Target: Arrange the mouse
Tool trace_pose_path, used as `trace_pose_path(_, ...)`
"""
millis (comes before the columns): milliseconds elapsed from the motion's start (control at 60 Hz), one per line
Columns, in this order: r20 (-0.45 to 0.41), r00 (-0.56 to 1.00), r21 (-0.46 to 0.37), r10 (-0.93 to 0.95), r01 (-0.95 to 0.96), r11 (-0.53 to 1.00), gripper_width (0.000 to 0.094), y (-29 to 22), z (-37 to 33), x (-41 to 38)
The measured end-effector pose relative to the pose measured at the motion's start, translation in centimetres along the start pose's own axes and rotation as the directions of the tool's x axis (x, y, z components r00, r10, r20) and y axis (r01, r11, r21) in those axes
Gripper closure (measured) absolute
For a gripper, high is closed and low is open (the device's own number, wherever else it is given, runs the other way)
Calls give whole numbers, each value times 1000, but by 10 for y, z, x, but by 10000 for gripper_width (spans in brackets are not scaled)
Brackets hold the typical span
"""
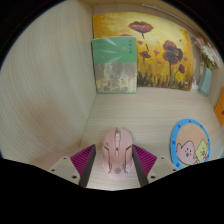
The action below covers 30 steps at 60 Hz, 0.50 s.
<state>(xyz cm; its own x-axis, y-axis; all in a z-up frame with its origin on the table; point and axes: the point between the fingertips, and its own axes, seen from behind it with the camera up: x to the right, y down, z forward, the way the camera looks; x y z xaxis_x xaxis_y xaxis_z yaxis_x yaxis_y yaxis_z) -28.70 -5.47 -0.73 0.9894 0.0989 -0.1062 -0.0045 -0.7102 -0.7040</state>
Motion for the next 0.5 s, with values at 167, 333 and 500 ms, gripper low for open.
trace_pose_path(167, -25, 998, -35, -61, 60, 998, 234, -2, 14, -5)
trace_pose_path(333, -59, 995, -49, -76, 73, 996, 387, -3, 18, 3)
trace_pose_path(500, -42, 995, -92, -93, 89, 992, 521, 0, 17, 6)
